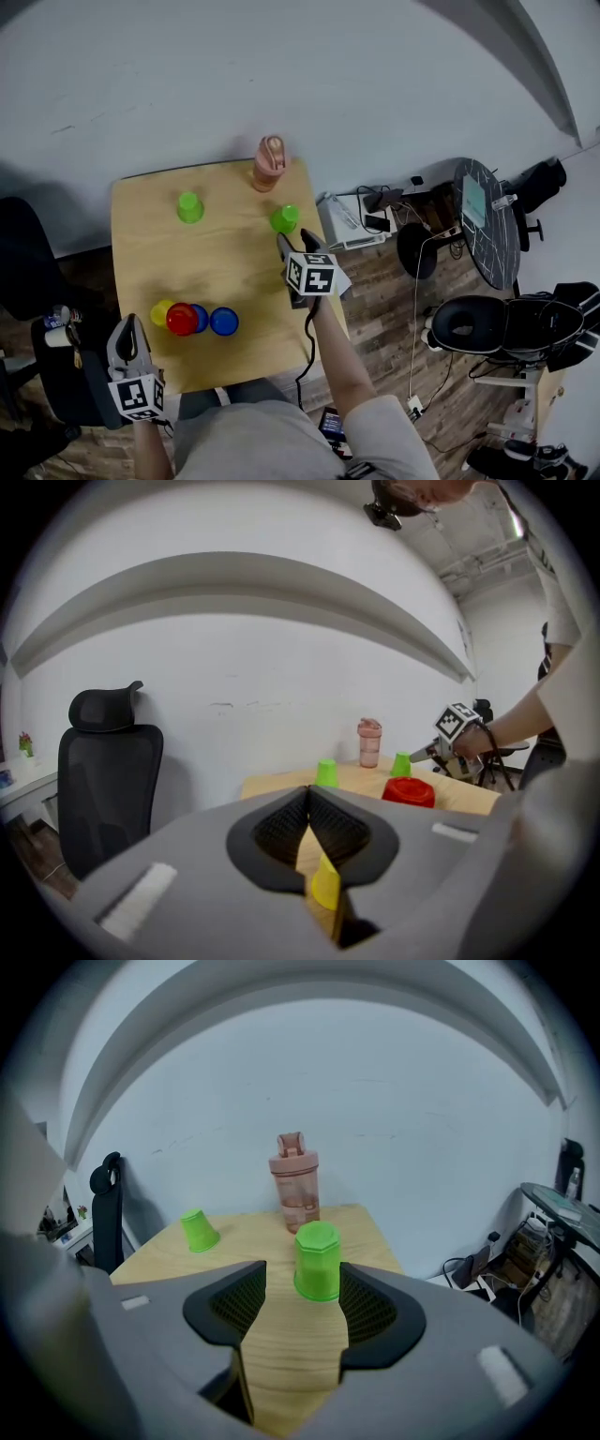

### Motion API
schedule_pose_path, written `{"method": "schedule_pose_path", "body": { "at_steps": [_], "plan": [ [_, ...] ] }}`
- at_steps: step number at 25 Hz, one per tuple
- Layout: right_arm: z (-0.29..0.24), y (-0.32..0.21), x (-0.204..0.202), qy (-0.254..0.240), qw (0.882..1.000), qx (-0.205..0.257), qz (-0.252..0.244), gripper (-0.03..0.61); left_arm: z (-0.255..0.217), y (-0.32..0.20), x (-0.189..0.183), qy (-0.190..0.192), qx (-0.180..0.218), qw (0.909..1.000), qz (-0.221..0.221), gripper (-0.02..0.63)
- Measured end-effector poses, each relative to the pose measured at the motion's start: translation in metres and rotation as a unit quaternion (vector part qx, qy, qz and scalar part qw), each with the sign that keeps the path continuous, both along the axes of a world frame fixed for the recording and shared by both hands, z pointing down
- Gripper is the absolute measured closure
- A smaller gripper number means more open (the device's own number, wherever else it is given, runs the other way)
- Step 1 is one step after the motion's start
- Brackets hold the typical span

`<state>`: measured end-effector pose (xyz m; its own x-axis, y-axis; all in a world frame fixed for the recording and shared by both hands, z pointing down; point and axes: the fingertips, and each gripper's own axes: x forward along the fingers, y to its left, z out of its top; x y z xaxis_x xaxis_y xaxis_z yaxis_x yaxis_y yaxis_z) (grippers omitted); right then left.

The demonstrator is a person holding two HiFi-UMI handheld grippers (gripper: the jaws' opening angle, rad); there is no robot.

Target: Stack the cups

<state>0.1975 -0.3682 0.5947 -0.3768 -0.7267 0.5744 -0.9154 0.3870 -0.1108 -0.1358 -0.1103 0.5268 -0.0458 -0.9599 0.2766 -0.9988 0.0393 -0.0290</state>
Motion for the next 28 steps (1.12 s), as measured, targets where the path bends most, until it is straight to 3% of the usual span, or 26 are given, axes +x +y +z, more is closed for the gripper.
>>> {"method": "schedule_pose_path", "body": {
  "at_steps": [15, 21, 28],
  "plan": [
    [0.027, -0.043, -0.003, 0.050, 0.999, 0.006, -0.003, 0.357, 0.004, 0.016, -0.009, -0.014, -0.018, 0.9992, -0.033, 0.555],
    [-0.001, -0.005, -0.021, 0.040, 0.999, 0.018, -0.027, 0.365, 0.002, 0.011, -0.011, -0.013, -0.010, 0.9998, -0.013, 0.555],
    [-0.045, 0.075, -0.062, 0.018, 0.996, 0.037, -0.079, 0.365, -0.004, 0.003, -0.008, -0.007, 0.010, 0.9995, 0.030, 0.555]
  ]
}}
